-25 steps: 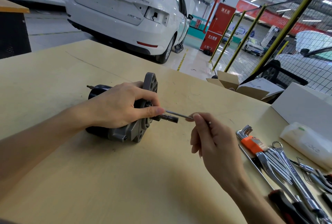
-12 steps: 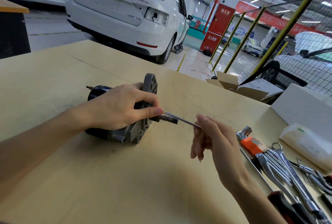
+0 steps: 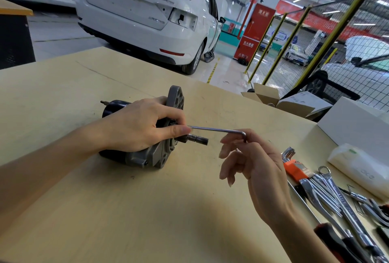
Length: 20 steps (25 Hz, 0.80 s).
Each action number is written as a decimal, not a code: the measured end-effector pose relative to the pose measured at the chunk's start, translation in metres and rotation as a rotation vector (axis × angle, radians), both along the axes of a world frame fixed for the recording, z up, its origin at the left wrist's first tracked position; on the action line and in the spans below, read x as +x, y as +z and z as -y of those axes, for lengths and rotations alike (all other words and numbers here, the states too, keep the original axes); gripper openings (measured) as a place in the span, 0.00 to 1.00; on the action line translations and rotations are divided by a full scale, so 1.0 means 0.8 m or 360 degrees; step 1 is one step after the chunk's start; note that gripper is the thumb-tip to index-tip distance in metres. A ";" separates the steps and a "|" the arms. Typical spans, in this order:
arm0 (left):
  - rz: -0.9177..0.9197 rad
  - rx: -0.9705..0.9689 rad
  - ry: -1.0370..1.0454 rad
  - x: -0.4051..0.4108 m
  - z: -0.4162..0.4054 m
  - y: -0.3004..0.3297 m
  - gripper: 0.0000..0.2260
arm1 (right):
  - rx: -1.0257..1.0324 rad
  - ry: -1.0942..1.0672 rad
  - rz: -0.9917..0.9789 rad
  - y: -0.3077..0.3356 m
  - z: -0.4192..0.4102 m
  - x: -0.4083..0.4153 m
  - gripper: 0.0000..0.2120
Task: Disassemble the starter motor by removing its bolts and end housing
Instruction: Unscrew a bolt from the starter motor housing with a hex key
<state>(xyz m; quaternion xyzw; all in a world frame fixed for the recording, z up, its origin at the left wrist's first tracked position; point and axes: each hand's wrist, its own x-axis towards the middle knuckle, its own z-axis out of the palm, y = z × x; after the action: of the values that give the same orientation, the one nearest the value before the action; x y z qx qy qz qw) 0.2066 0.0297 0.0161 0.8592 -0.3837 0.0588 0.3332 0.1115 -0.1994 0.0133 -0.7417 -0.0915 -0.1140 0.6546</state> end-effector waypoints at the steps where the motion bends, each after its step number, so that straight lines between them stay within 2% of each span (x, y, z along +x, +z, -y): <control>1: 0.0002 0.0007 -0.0002 0.000 0.000 0.000 0.15 | -0.0023 -0.0006 -0.0021 -0.001 0.000 0.000 0.21; 12: -0.0045 -0.0011 -0.0009 0.000 -0.001 -0.001 0.13 | -0.0169 -0.0135 -0.0083 -0.012 -0.002 0.005 0.26; 16: -0.0011 0.0013 0.0018 -0.001 0.000 -0.001 0.13 | 0.0010 -0.0171 -0.0272 -0.010 -0.002 0.008 0.15; 20: 0.0005 0.0012 0.0025 -0.001 0.000 0.001 0.13 | 0.0321 -0.0045 -0.0494 -0.005 -0.002 0.009 0.21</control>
<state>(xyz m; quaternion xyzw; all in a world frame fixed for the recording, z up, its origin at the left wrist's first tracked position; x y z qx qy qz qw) 0.2054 0.0293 0.0165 0.8634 -0.3776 0.0612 0.3289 0.1187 -0.1977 0.0089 -0.6822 0.0331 -0.0160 0.7303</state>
